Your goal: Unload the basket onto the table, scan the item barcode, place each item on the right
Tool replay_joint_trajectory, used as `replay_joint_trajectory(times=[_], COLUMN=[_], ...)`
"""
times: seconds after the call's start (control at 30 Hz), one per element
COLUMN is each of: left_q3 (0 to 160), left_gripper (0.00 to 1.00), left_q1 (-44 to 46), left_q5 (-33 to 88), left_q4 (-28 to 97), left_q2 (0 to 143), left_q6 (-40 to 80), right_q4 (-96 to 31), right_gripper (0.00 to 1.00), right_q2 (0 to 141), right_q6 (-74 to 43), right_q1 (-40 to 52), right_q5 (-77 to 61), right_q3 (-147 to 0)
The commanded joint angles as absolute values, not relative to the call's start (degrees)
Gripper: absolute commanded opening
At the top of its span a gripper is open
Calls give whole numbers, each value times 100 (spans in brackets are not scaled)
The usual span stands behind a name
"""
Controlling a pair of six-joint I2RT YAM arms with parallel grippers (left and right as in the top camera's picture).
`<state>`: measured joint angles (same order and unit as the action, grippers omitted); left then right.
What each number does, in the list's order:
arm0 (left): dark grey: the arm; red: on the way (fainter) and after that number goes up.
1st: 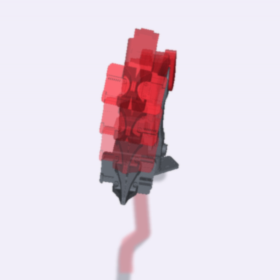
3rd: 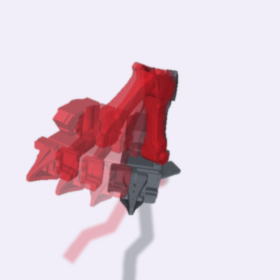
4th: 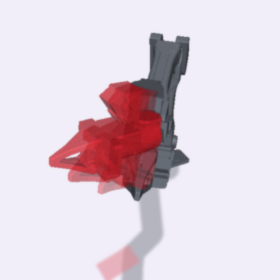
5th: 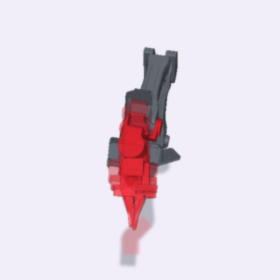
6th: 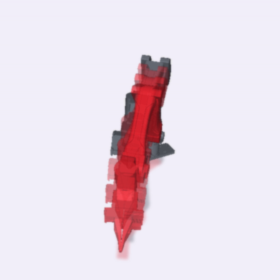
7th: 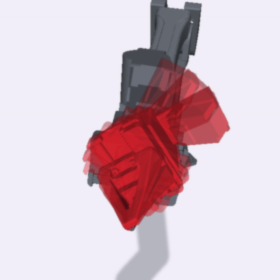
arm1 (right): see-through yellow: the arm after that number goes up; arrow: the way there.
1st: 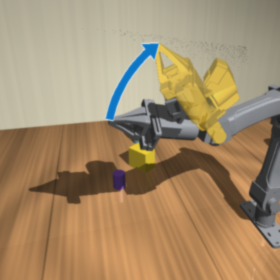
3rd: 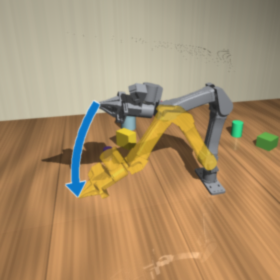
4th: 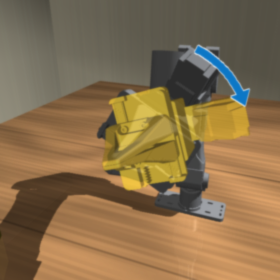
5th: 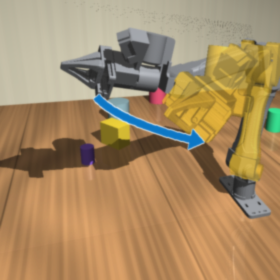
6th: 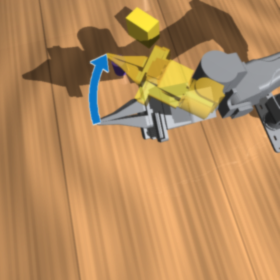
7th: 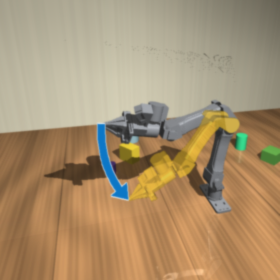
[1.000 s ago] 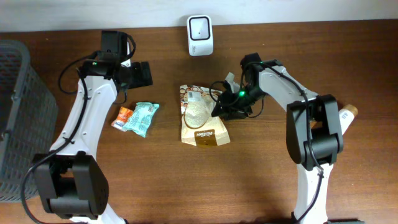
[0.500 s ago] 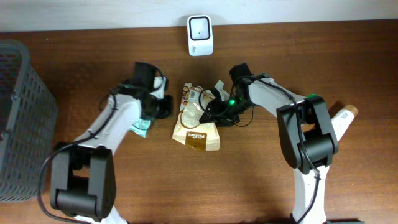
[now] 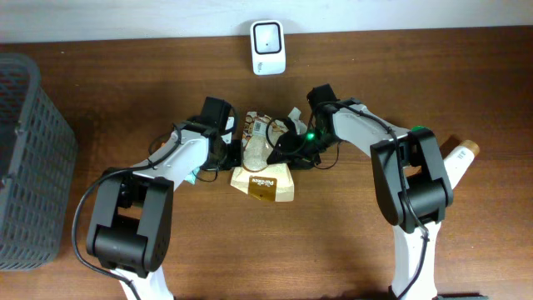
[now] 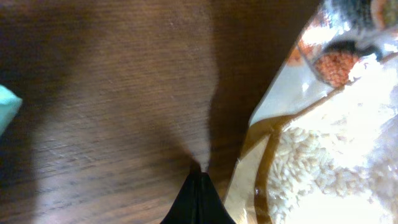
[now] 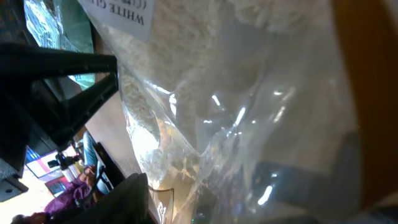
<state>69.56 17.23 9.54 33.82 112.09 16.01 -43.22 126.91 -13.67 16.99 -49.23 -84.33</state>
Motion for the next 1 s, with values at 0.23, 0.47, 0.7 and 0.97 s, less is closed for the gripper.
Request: replay_joint_trajectory(times=[0.23, 0.47, 0.7, 0.97], left_q3=[6914, 6914, 6917, 8001], left_gripper=[0, 0, 0, 0], left_q1=[1737, 1737, 1662, 1105], left_q5=[3214, 3170, 2954, 2567], left_q4=[3859, 3841, 3861, 4807], left_q2=[11415, 11415, 11413, 10853], left_q6=[1317, 1319, 1315, 884], right_q4=[-2910, -2563, -2418, -2733], right_gripper=[49, 45, 15, 4], right_q2=[12787, 12790, 12787, 12230], right_q6=[-2755, -2781, -2681, -1573], right_q1=[2270, 2600, 2541, 2099], right_q5=[-4471, -4462, -4501, -4847], right_q3=[-8184, -7913, -7828, -7832])
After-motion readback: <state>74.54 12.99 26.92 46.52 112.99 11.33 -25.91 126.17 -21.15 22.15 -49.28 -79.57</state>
